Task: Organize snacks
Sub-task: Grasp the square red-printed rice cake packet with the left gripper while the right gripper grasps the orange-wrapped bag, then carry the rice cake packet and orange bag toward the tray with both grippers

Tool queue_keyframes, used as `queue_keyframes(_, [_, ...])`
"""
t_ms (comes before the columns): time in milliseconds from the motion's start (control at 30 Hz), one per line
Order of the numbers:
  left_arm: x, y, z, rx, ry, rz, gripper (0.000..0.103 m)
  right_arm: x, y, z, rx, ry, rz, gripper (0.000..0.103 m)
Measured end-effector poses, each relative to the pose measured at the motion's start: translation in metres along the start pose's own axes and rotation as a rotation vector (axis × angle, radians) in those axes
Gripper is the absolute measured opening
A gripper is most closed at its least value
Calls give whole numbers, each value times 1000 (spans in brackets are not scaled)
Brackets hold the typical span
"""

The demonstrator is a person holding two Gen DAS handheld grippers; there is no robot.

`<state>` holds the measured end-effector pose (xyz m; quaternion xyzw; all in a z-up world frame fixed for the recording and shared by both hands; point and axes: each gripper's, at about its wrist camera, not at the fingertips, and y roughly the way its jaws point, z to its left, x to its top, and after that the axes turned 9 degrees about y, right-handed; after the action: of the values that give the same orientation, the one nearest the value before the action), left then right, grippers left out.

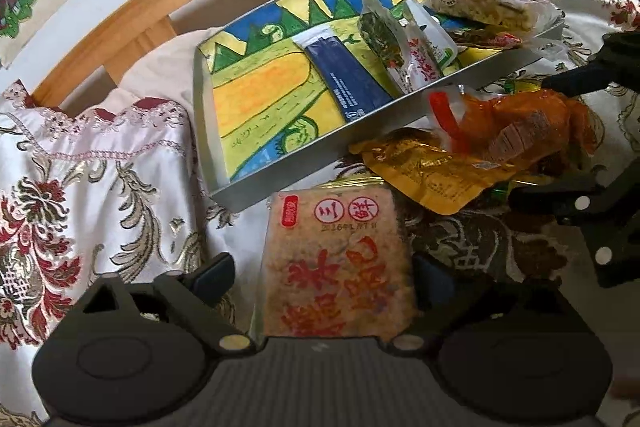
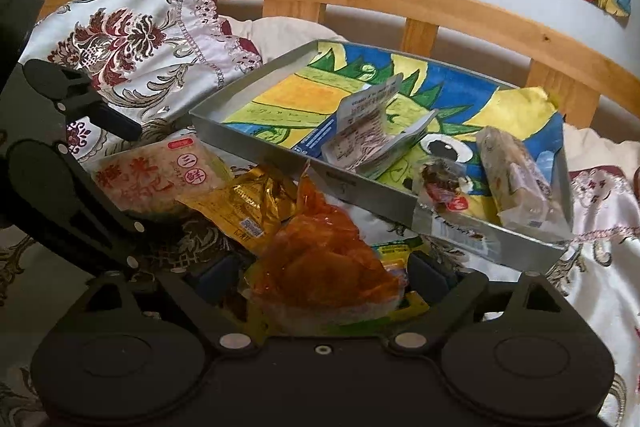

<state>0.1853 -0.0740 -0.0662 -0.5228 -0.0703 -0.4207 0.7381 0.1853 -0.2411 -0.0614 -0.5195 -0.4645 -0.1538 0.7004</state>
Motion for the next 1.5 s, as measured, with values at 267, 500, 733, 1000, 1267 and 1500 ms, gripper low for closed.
queue_keyframes(267, [3,-2,-2,-44,23,13,77,1,-1,-4,38,27,7,85])
queue_keyframes(500, [6,1,3,-70,29,32,78,2,0,-5,46,38,9,84])
queue_keyframes(733, [4,1,4,-66,8,28,74,2,-3,-5,50,30,3,77])
queue_keyframes(1000, [-1,-9,5,-36,-81,37,73,2,-9,-2,48,7,-14,74])
queue_keyframes(1267, [-10,-21,12,-52,-179,43,73,3,-19,4,27,-46,-24,73])
queue_keyframes(1500, [-14,-34,19,-55,-253,18,73,-2,-33,19,-33,-186,-81,72])
